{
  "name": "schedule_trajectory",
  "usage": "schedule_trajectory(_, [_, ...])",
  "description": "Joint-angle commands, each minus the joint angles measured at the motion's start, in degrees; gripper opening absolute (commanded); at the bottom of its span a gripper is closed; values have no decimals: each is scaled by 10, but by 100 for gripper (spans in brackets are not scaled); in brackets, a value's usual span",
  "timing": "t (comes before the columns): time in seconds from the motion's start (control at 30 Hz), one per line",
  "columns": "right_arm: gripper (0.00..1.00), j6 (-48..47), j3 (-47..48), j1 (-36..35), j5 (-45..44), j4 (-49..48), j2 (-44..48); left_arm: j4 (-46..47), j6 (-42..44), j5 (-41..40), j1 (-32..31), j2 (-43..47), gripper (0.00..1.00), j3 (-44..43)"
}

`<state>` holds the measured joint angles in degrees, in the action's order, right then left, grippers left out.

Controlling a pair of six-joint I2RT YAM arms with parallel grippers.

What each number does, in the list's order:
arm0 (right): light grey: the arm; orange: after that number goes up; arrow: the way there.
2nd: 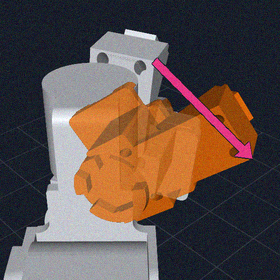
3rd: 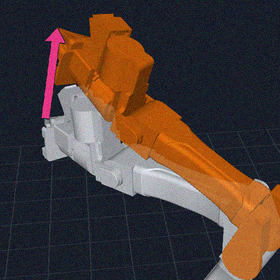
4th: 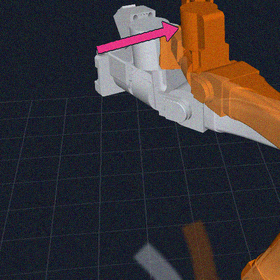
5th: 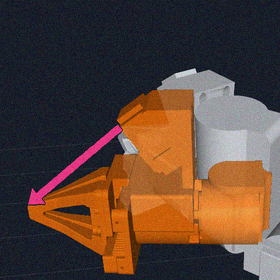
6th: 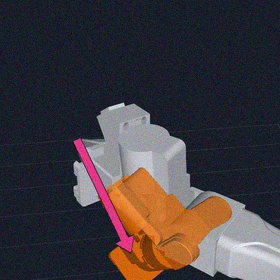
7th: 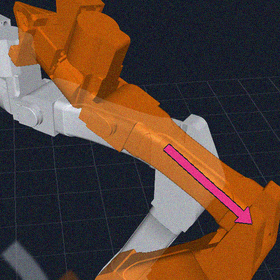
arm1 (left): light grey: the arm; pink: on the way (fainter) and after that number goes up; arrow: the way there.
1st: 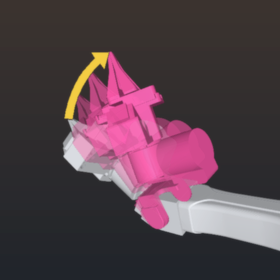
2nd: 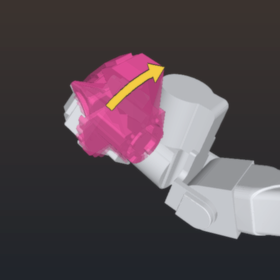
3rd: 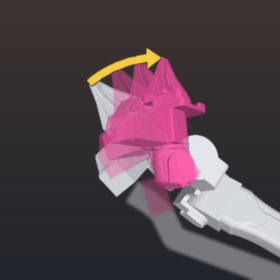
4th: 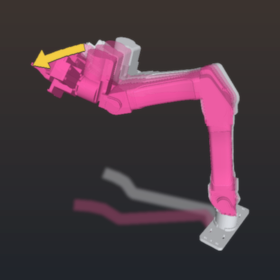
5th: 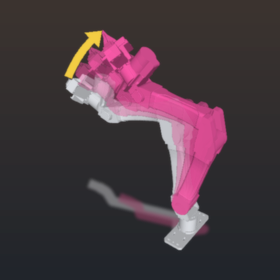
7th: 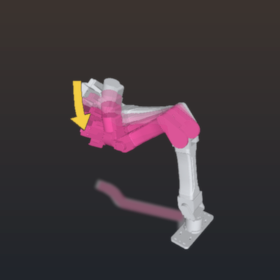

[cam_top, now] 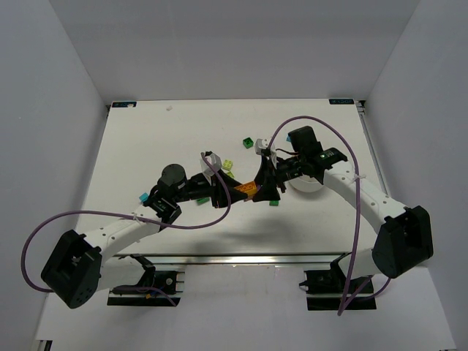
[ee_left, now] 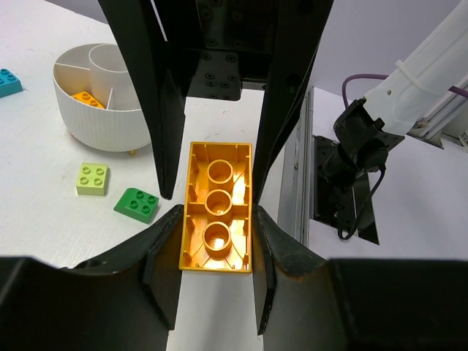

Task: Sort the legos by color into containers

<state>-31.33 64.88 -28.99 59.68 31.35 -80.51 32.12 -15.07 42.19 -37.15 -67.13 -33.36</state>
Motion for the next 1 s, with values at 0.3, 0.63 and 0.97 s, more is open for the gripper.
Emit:
schedule_trajectory(0.3, [52,4,0,-1,-16,-23,15,24,2,-19,1,27,0,-3])
schedule_trajectory(0.63, [9,-28,-16,3,-13,-1,21,21,8,-75,7,67,0,8])
schedule_trajectory(0.97, [0,-78,-53,14,-49,39,34,-14,36,-163,7,124,0,1])
